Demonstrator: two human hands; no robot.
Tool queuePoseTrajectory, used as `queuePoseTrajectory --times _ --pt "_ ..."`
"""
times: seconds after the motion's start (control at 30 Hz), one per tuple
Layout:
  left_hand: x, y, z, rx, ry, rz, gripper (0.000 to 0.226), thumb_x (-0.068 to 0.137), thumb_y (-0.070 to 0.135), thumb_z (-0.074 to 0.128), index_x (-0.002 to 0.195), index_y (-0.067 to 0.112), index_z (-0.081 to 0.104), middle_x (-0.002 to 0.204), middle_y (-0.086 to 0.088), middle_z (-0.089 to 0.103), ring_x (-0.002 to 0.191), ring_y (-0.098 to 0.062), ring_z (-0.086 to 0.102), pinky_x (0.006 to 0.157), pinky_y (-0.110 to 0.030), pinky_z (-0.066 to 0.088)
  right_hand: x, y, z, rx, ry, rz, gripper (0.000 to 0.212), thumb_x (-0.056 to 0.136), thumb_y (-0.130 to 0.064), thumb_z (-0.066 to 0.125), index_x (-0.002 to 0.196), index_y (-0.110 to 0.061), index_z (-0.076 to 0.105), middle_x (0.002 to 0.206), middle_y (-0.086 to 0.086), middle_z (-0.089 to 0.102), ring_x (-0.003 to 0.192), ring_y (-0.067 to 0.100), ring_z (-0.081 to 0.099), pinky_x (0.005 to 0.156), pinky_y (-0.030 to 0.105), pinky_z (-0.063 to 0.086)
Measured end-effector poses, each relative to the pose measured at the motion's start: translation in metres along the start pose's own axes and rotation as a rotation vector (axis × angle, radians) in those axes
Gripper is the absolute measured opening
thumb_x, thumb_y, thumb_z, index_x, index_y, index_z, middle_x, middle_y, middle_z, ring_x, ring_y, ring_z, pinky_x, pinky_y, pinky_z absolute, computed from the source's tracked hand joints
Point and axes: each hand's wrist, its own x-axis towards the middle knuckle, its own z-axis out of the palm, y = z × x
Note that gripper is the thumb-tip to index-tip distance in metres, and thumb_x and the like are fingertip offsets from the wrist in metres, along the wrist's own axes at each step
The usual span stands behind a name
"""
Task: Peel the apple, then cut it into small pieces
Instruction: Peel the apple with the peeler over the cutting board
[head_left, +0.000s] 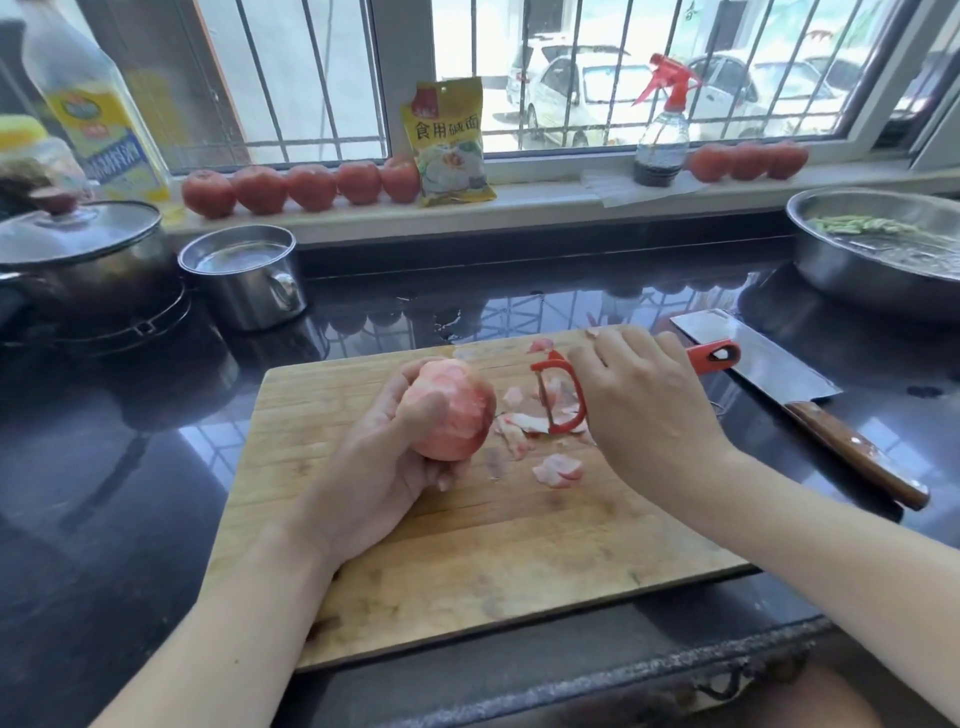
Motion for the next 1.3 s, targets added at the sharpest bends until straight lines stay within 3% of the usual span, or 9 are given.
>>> queuePoseTrajectory --times 0.3,0.47,0.57,0.67,0.73,0.87,1.03,1.17,1.3 --pt "-0.003 0.001 -0.002 -0.052 -0.036 -0.017 0.054 0.09 0.025 0.067 0.14 0.016 0.047 0.112 -0.018 0.064 0.073 -0.032 0.06 0.055 -0.033 0.047 0.014 -0.008 -0.016 0.049 0.053 -0.042 0.023 0.08 -0.003 0.061 0.094 -0.02 0.057 0.083 0.0 0.059 0.077 0.026 0.053 0.074 0.039 0.038" --pt "-0.001 0.002 -0.004 -0.096 -0.012 -0.025 0.054 0.094 0.026 0.062 0.144 0.014 0.046 0.11 -0.019 0.063 0.073 -0.032 0.061 0.054 -0.032 0.049 0.016 0.01 -0.022 0.078 -0.159 -0.013 0.034 0.086 -0.008 0.056 0.116 -0.025 0.056 0.109 0.0 0.062 0.1 0.025 0.061 0.081 0.038 0.036" --pt "0.0 0.003 -0.003 -0.091 -0.018 -0.025 0.051 0.095 0.029 0.06 0.142 0.01 0.049 0.11 -0.019 0.061 0.074 -0.032 0.061 0.054 -0.032 0.048 0.014 0.006 -0.021 0.054 -0.128 -0.005 0.032 0.085 -0.005 0.053 0.112 -0.02 0.056 0.104 0.0 0.063 0.093 0.025 0.062 0.078 0.036 0.039" --pt "-0.001 0.002 -0.004 -0.093 -0.02 -0.028 0.052 0.092 0.033 0.067 0.136 0.009 0.053 0.104 -0.018 0.063 0.07 -0.031 0.062 0.051 -0.03 0.049 0.011 -0.001 -0.019 0.12 0.003 -0.05 0.022 0.087 -0.008 0.059 0.105 -0.021 0.058 0.09 -0.002 0.061 0.078 0.022 0.059 0.075 0.037 0.045" --pt "-0.001 0.001 -0.004 -0.083 -0.022 -0.017 0.069 0.085 0.042 0.077 0.138 0.005 0.051 0.103 -0.019 0.064 0.068 -0.03 0.062 0.05 -0.03 0.05 0.009 -0.011 -0.026 0.175 0.097 -0.114 0.017 0.089 -0.009 0.057 0.101 -0.02 0.057 0.087 -0.002 0.057 0.076 0.022 0.056 0.074 0.039 0.044" --pt "0.0 -0.002 -0.005 -0.05 -0.008 -0.012 0.083 0.083 0.052 0.078 0.139 -0.001 0.046 0.098 -0.02 0.063 0.066 -0.029 0.059 0.046 -0.03 0.047 0.005 -0.044 -0.04 0.242 0.302 -0.171 0.028 0.084 0.001 0.033 0.091 -0.013 0.057 0.081 0.005 0.055 0.073 0.029 0.053 0.069 0.044 0.042" --pt "-0.002 -0.001 -0.006 -0.107 -0.045 -0.022 0.051 0.085 0.037 0.067 0.128 0.012 0.054 0.091 -0.015 0.062 0.058 -0.024 0.053 0.043 -0.027 0.035 0.011 -0.052 -0.02 0.223 0.462 -0.177 0.026 0.086 0.007 0.04 0.088 -0.008 0.061 0.074 0.006 0.054 0.067 0.029 0.051 0.065 0.044 0.042" --pt "-0.001 0.002 -0.004 -0.095 -0.061 -0.025 0.051 0.08 0.033 0.063 0.128 0.015 0.057 0.088 -0.013 0.061 0.055 -0.021 0.049 0.04 -0.023 0.032 0.018 -0.048 -0.01 0.212 0.554 -0.219 0.021 0.086 0.008 0.049 0.083 -0.008 0.061 0.071 0.006 0.051 0.063 0.028 0.047 0.061 0.043 0.039" --pt "-0.002 0.003 -0.006 -0.097 -0.081 -0.022 0.046 0.083 0.032 0.06 0.125 0.015 0.057 0.091 -0.014 0.061 0.055 -0.022 0.048 0.044 -0.031 0.018 0.025 -0.046 -0.009 0.208 0.572 -0.209 0.02 0.086 0.007 0.052 0.08 -0.01 0.06 0.07 0.005 0.049 0.061 0.027 0.044 0.06 0.041 0.036"
